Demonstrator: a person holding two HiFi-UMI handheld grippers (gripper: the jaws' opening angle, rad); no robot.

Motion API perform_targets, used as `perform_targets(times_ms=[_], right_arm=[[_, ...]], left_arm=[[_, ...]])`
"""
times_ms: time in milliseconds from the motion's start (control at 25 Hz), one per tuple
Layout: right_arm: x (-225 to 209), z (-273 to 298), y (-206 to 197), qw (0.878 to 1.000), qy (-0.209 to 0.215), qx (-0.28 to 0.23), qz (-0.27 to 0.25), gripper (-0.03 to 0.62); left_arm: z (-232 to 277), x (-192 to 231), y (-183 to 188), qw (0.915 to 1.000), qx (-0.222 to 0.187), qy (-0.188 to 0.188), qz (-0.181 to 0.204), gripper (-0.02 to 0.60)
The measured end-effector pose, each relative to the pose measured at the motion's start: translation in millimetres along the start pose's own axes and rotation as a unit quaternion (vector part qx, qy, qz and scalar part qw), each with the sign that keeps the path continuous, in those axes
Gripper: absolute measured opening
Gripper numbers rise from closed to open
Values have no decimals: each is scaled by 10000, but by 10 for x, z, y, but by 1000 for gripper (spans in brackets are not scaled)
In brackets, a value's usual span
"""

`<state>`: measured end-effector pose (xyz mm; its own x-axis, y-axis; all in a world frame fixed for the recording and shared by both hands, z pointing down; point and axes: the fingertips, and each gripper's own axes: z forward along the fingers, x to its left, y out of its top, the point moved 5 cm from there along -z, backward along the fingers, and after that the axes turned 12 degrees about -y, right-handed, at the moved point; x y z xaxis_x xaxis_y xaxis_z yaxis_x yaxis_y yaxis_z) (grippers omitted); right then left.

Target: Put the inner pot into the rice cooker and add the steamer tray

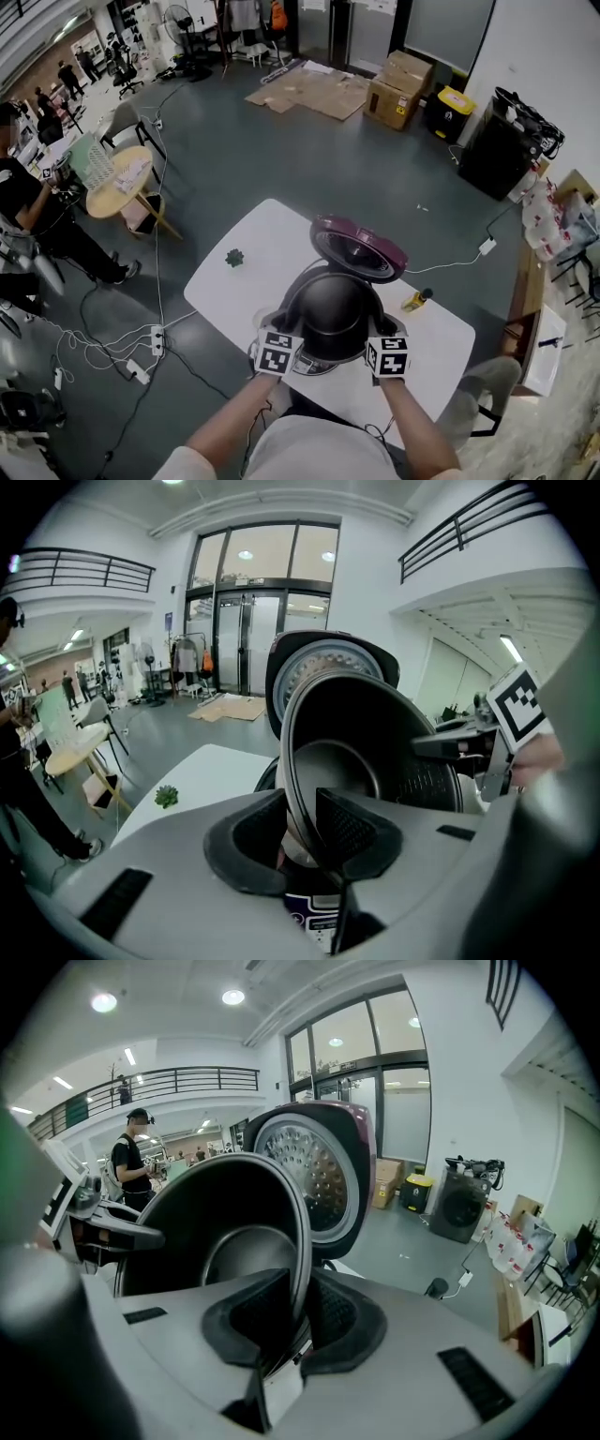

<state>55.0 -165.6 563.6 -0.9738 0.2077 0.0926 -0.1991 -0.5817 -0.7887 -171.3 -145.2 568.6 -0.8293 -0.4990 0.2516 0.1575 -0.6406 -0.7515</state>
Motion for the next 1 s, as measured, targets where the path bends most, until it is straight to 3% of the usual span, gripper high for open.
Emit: perform_targets(times_ms=[200, 560, 1000], right_arm=[[73, 163, -84, 9999, -73, 135, 20, 63], [108, 387, -189, 9982, -97, 588, -78, 67], [211, 665, -321, 9931, -39, 1150, -221, 84]], left_arm=[[184, 173, -66, 9990, 230, -21, 372, 117], [381, 307, -110, 9963, 691, -264, 432, 125], [631, 513, -177, 9858, 1415, -374, 819, 133]])
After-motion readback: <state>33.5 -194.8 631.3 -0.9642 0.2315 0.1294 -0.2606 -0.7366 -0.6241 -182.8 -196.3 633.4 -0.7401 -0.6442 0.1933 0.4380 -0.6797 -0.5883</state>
